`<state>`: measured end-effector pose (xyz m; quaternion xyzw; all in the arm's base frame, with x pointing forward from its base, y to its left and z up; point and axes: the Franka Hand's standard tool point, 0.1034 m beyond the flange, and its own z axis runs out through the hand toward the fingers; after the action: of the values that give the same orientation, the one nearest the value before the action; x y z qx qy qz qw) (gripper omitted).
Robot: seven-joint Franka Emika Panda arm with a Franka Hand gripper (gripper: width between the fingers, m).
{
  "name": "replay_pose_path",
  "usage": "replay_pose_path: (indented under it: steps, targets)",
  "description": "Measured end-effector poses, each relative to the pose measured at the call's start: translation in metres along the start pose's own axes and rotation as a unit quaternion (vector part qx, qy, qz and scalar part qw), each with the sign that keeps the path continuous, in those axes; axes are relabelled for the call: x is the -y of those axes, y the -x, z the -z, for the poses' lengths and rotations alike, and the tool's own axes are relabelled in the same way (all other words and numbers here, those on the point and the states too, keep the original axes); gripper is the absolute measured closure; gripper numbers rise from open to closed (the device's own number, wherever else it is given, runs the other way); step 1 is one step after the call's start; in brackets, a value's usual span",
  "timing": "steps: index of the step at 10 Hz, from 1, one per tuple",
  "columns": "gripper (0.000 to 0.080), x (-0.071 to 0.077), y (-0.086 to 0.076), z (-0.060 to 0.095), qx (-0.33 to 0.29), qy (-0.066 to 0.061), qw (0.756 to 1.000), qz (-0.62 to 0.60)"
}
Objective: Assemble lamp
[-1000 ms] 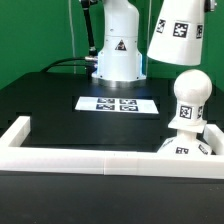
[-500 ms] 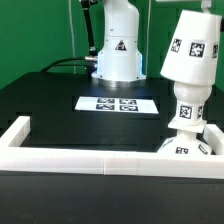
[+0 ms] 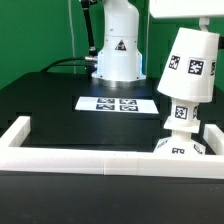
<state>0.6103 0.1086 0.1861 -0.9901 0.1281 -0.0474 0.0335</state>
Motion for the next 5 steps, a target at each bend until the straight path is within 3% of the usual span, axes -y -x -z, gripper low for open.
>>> replay_pose_path:
  steps: [2, 5]
  targets:
    - [0.0755, -0.001, 0.000, -0.002, -0.002, 0.000, 1.000, -0.001]
    - [0.0755, -0.002, 0.000, -0.028, -0.005, 0.007, 1.000, 0.002]
